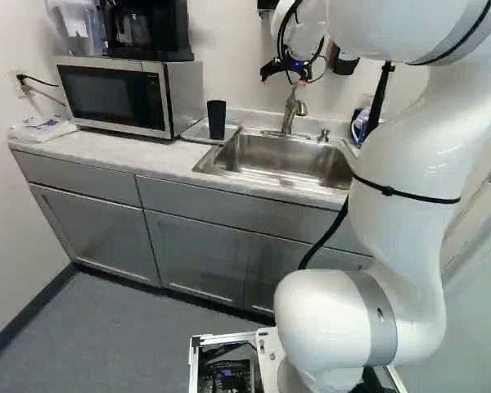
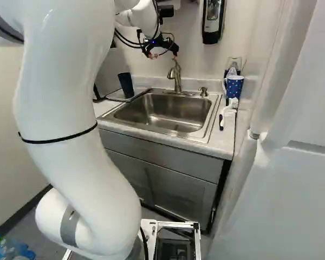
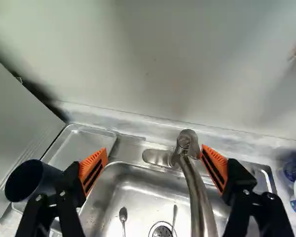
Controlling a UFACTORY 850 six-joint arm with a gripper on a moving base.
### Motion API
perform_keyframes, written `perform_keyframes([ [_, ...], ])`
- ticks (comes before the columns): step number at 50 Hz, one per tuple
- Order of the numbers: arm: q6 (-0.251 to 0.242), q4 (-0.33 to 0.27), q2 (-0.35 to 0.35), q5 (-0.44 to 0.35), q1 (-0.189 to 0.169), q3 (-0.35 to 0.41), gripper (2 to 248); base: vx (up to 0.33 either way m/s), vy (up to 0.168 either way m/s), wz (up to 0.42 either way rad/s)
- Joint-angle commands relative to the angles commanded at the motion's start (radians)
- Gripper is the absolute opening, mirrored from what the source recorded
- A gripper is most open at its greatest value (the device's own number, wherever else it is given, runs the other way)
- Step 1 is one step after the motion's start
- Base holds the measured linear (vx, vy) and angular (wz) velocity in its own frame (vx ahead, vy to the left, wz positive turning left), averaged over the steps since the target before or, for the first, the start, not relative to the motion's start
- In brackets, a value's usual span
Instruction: Rinse the cup and place it in the tray
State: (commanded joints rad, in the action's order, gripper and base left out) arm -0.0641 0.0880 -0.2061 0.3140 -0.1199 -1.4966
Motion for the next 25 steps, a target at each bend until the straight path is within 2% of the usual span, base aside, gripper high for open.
perform_keyframes([
  [25,0.0,0.0,0.034,0.0,-0.065,0.037,247,0.0,0.0,0.0],
])
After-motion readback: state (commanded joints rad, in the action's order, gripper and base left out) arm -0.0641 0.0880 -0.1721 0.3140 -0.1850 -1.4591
